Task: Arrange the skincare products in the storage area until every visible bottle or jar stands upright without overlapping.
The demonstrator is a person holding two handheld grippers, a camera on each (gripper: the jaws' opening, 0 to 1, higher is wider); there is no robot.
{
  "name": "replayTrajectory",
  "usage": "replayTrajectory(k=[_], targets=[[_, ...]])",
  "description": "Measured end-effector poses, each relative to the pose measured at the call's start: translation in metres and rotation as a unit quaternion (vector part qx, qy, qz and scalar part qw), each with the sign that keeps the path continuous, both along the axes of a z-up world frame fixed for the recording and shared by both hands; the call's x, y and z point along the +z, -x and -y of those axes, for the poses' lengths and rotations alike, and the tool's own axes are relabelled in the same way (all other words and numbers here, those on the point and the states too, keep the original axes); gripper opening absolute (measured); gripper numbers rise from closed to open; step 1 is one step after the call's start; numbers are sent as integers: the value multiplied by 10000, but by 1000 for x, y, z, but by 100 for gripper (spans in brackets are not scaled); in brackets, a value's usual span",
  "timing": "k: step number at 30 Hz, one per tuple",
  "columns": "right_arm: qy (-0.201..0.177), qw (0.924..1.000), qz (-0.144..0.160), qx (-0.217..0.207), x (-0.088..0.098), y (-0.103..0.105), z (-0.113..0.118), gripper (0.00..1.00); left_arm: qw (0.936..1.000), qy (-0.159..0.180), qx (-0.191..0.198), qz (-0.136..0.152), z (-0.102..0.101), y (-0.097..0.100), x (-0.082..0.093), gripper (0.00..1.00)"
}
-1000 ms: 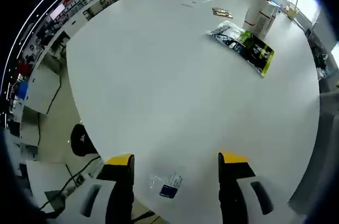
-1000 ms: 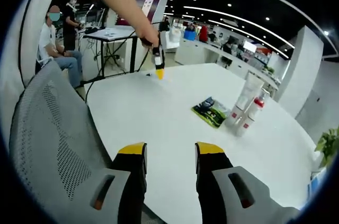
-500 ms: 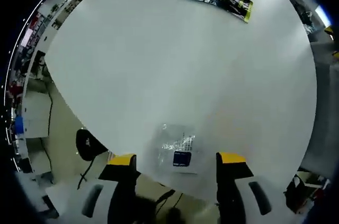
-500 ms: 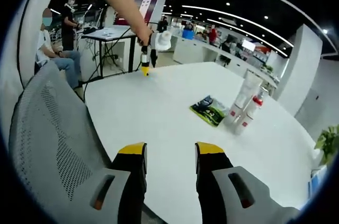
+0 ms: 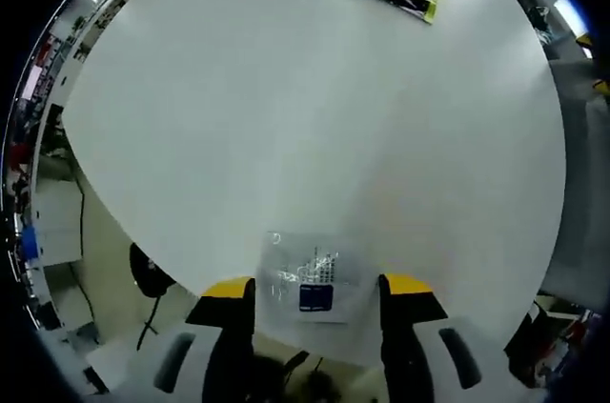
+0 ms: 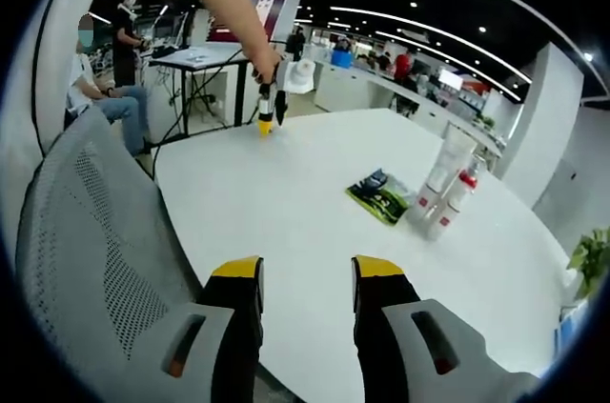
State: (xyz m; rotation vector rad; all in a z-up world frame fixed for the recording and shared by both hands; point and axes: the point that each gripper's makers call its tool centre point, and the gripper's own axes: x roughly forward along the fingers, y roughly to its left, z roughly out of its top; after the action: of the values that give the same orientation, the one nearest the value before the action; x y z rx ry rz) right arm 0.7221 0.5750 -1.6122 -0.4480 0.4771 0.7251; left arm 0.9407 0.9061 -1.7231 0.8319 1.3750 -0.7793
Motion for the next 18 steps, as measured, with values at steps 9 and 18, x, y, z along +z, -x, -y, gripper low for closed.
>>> replayTrajectory(k=[9, 18], targets=[[-1, 10000, -19, 30, 0, 1, -1, 33, 9993, 256, 244, -140, 4, 12, 0, 40], [-9, 9999, -66, 100, -2, 2, -4, 33, 9989, 442, 171, -60, 17, 24, 0, 34]])
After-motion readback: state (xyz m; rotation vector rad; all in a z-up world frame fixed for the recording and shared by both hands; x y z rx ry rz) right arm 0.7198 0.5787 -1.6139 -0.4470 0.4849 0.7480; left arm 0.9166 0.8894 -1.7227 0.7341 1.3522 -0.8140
